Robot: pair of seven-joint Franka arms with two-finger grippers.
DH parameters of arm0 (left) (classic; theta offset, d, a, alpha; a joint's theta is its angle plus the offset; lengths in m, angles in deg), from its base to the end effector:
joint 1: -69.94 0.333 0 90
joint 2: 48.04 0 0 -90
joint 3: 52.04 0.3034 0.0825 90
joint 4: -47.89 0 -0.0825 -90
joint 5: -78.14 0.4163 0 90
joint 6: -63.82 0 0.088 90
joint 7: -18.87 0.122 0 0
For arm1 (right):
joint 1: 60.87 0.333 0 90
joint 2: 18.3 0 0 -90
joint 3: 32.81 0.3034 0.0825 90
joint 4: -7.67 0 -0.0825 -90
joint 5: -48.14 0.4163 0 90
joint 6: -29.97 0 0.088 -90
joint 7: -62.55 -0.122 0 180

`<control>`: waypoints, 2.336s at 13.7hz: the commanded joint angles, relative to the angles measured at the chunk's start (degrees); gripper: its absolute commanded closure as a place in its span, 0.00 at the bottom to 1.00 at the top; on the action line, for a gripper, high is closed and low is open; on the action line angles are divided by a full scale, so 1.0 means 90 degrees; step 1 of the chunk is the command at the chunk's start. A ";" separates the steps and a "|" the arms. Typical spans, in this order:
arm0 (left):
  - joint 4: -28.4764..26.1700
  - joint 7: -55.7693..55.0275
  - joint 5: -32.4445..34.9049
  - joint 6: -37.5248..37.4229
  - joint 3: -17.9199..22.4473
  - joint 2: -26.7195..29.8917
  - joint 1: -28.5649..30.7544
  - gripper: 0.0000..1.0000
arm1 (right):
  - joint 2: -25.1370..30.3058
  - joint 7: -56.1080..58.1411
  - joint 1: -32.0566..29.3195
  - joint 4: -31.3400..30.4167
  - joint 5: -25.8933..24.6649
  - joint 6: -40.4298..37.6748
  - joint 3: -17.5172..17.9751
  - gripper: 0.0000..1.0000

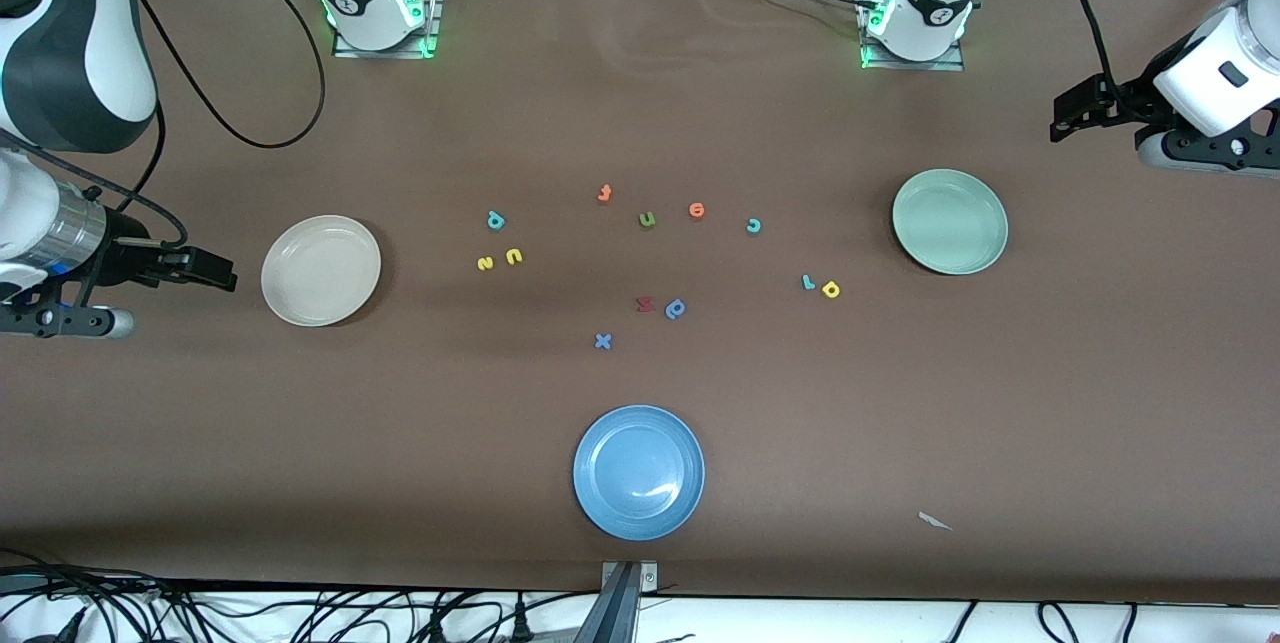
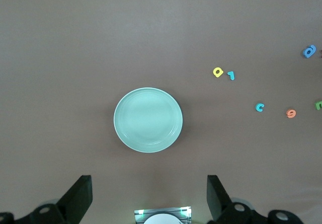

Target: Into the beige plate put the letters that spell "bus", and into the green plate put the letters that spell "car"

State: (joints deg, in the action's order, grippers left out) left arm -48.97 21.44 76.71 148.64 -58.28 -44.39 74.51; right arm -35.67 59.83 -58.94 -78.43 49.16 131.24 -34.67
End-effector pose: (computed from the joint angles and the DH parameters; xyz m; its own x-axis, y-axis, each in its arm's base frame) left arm 0.5523 -0.0208 0.5664 0.9866 -0.0746 -0.1453 -0.0718 -0.9971 0.0245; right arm 0.6766 0.0048 0.4560 0.9981 -0.0486 -0.0386 -0.0489 -0.9988 -0.0058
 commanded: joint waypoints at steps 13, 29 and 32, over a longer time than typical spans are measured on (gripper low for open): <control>0.0215 -0.0051 0.0130 -0.0118 -0.0058 -0.0083 -0.0029 0.00 | -0.0013 0.0038 0.0020 0.0123 0.0072 -0.0138 -0.0057 0.00; 0.0215 -0.0051 0.0130 -0.0137 -0.0068 -0.0093 -0.0029 0.00 | 0.0026 -0.0011 0.0029 -0.0013 0.0043 -0.0138 -0.0057 0.00; 0.0215 -0.0051 0.0130 -0.0128 -0.0078 -0.0083 -0.0049 0.00 | 0.0046 -0.0021 0.0049 -0.0062 -0.0054 -0.0070 -0.0048 0.00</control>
State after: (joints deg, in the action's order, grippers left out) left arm -48.56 21.44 76.71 148.59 -58.65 -44.63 74.32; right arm -35.83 59.83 -58.95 -78.56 49.12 130.64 -34.95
